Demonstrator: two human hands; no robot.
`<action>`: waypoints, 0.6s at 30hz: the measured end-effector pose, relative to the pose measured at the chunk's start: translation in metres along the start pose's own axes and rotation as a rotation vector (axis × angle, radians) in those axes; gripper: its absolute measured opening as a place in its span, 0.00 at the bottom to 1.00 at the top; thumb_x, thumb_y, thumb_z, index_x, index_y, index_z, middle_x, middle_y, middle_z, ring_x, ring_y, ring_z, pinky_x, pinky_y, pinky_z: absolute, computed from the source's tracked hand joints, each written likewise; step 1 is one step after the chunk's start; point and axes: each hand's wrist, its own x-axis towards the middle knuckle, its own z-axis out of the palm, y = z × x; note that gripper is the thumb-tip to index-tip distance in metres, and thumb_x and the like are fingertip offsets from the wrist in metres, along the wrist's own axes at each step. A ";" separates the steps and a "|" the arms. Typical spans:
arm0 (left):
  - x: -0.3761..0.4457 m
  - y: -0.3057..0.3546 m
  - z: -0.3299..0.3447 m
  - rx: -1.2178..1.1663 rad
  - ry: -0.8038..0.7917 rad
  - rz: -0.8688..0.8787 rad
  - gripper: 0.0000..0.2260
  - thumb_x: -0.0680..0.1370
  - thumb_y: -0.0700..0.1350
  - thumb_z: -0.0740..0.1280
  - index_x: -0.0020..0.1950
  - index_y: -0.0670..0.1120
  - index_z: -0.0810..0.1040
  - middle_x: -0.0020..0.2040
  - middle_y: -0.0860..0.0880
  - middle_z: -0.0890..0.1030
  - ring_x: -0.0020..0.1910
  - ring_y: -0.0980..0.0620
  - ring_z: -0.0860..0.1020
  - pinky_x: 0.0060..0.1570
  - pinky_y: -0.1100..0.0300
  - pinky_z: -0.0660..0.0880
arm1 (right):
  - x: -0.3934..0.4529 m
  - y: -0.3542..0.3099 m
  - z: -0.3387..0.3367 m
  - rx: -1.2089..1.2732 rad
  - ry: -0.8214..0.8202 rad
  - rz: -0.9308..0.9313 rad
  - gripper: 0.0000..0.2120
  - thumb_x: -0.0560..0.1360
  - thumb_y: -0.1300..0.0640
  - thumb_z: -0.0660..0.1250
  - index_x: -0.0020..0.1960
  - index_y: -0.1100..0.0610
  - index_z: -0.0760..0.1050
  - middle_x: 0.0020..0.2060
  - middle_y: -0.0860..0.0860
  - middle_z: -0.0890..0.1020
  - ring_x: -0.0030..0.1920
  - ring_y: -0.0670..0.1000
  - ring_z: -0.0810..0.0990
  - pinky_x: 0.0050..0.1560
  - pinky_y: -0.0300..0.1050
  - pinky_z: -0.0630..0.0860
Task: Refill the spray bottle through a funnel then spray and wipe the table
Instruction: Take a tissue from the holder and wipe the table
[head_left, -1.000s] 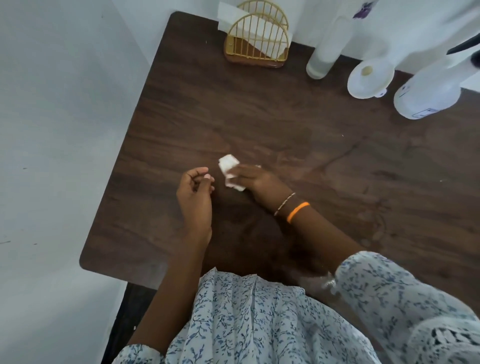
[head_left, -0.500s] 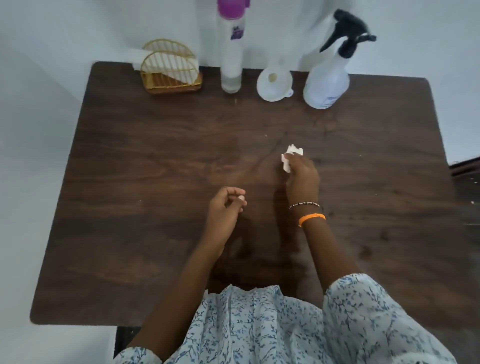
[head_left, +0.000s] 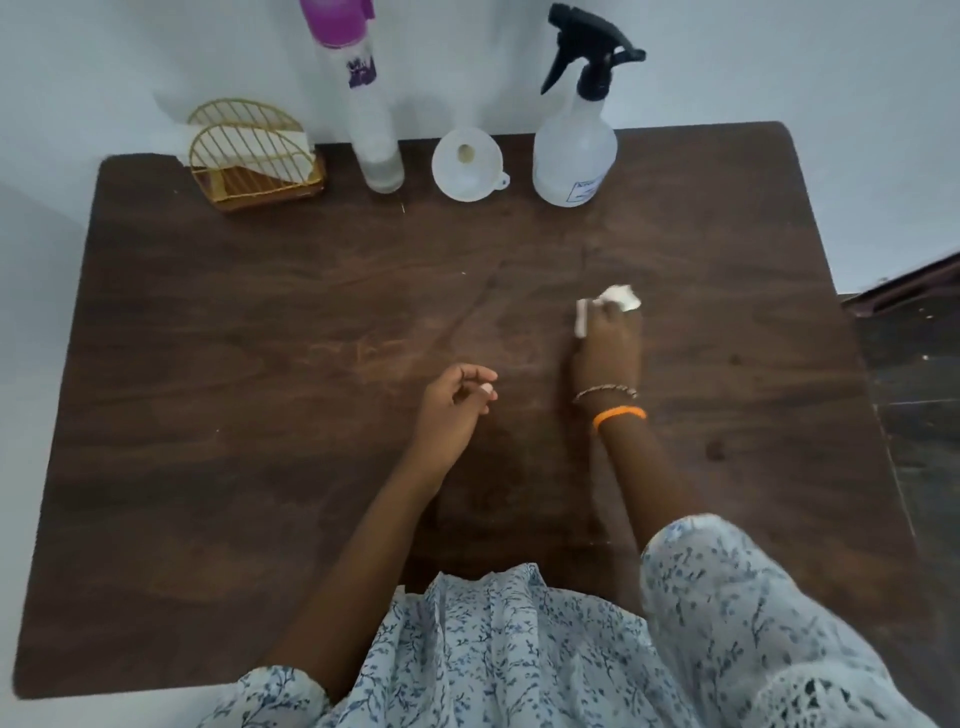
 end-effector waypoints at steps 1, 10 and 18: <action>0.002 0.000 0.001 -0.002 0.009 -0.007 0.07 0.77 0.33 0.61 0.47 0.43 0.75 0.38 0.49 0.76 0.33 0.60 0.74 0.33 0.75 0.70 | -0.014 -0.016 0.006 0.015 0.008 -0.146 0.14 0.69 0.68 0.59 0.52 0.65 0.76 0.48 0.64 0.79 0.55 0.65 0.74 0.59 0.55 0.72; 0.019 -0.004 0.007 0.000 0.005 -0.032 0.11 0.77 0.34 0.61 0.43 0.49 0.75 0.37 0.50 0.78 0.34 0.60 0.75 0.33 0.75 0.69 | -0.024 0.044 -0.012 0.147 0.001 -0.047 0.20 0.72 0.59 0.52 0.58 0.61 0.76 0.55 0.62 0.80 0.50 0.63 0.76 0.49 0.49 0.71; 0.027 -0.009 -0.001 -0.007 0.120 -0.014 0.11 0.77 0.35 0.62 0.45 0.52 0.75 0.39 0.51 0.78 0.35 0.57 0.75 0.41 0.68 0.72 | 0.043 -0.011 0.025 0.264 0.103 -0.035 0.12 0.73 0.60 0.61 0.50 0.63 0.80 0.49 0.63 0.81 0.50 0.65 0.78 0.55 0.47 0.70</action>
